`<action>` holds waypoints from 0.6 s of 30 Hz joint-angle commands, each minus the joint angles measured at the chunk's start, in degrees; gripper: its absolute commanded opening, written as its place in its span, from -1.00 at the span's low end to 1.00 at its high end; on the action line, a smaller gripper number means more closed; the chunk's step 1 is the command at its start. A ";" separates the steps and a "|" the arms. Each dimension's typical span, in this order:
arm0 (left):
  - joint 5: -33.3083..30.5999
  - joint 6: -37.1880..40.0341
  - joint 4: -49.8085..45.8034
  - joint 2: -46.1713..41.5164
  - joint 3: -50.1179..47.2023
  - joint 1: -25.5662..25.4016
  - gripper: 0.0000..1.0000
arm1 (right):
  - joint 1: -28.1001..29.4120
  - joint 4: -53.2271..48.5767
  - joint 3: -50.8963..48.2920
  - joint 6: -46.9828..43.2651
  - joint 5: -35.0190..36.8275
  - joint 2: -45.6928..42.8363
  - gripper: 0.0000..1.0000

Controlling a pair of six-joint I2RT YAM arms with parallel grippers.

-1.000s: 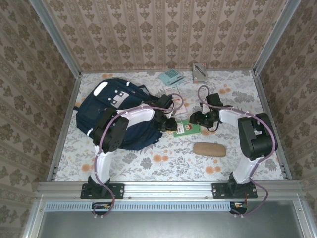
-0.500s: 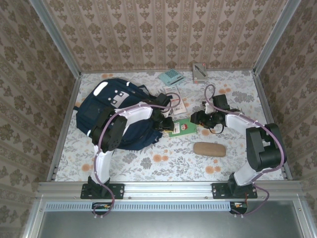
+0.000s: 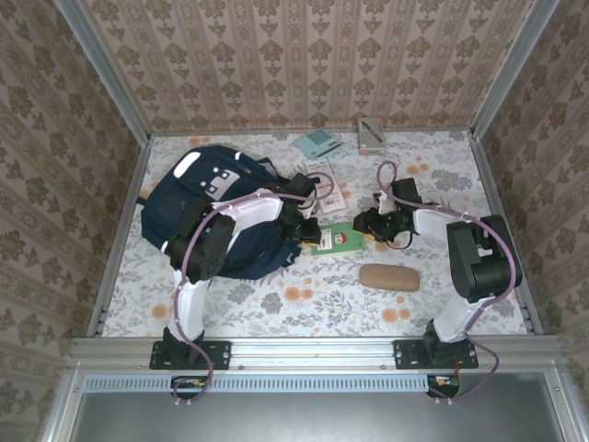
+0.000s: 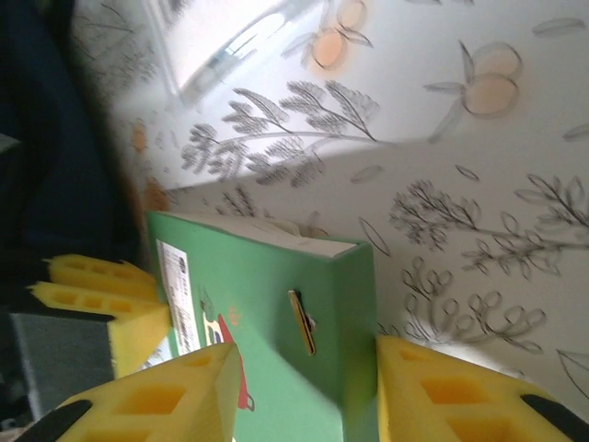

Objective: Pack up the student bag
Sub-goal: Pick up the book from the center of the table.

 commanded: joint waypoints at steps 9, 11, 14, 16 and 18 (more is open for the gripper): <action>0.82 1.18 6.64 3.17 -1.02 -2.34 -0.59 | 3.80 4.85 -2.58 2.89 -13.51 -10.00 -0.18; 0.79 1.08 6.80 3.09 -1.28 -2.32 -0.60 | 3.77 3.14 -2.24 1.76 -13.50 -9.41 -0.18; 1.01 0.70 7.16 3.08 -1.29 -2.47 -0.59 | 3.79 1.00 -1.32 1.56 -14.37 -5.93 -0.20; 0.88 0.74 6.94 3.08 -1.02 -2.59 -0.59 | 3.82 1.26 -1.43 1.97 -14.41 -4.84 -0.20; 0.67 0.82 6.66 2.92 -0.85 -2.65 -0.59 | 3.81 -0.12 -1.48 1.76 -11.36 -5.26 -0.19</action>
